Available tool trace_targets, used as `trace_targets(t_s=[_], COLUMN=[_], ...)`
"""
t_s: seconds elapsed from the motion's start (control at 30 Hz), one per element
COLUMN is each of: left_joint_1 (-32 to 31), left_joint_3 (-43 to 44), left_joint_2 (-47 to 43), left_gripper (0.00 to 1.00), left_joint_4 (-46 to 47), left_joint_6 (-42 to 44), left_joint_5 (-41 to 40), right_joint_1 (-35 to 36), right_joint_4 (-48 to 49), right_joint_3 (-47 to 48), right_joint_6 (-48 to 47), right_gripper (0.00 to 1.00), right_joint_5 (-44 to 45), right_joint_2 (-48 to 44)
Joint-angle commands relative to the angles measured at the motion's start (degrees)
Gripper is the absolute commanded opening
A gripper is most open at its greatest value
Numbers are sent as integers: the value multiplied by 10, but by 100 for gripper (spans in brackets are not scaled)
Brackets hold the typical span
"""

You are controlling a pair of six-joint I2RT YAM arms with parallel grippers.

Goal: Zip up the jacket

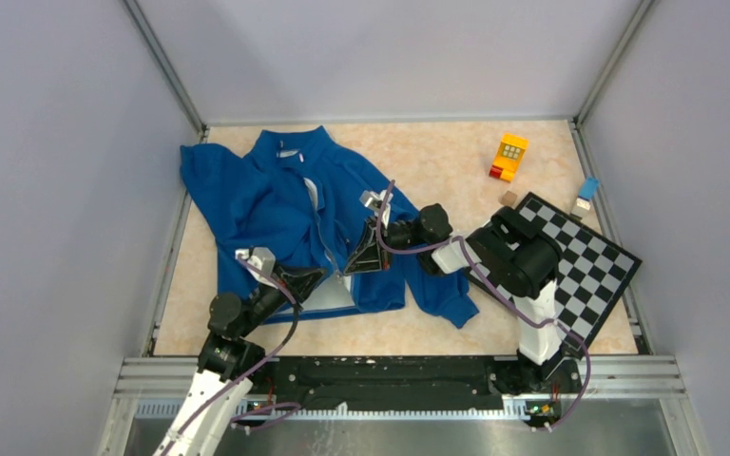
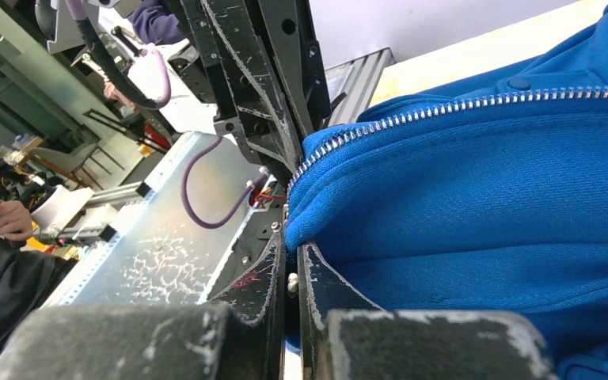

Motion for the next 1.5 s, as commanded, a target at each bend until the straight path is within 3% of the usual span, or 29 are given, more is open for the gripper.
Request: trace_targets(t_s=[0.0,0.63,1.23,1.47], left_joint_1=[0,0,0,0], left_joint_3=[14,18,26,31], left_joint_2=[8,3,4,8], left_gripper=[0,0,0,0], left_joint_4=[38,26,9,1], left_joint_6=[2,5,12,17], left_joint_5=[11,22,12,10], right_joint_1=[11,3,12,11], right_joint_4=[126,125,124,12], right_joint_3=[14,4,9,-3], right_joint_6=[-13,-15,91,63], right_gripper=[0,0,0,0], right_joint_5=[-10,38,80,79], right_joint_2=[-27,-35,-32,-68])
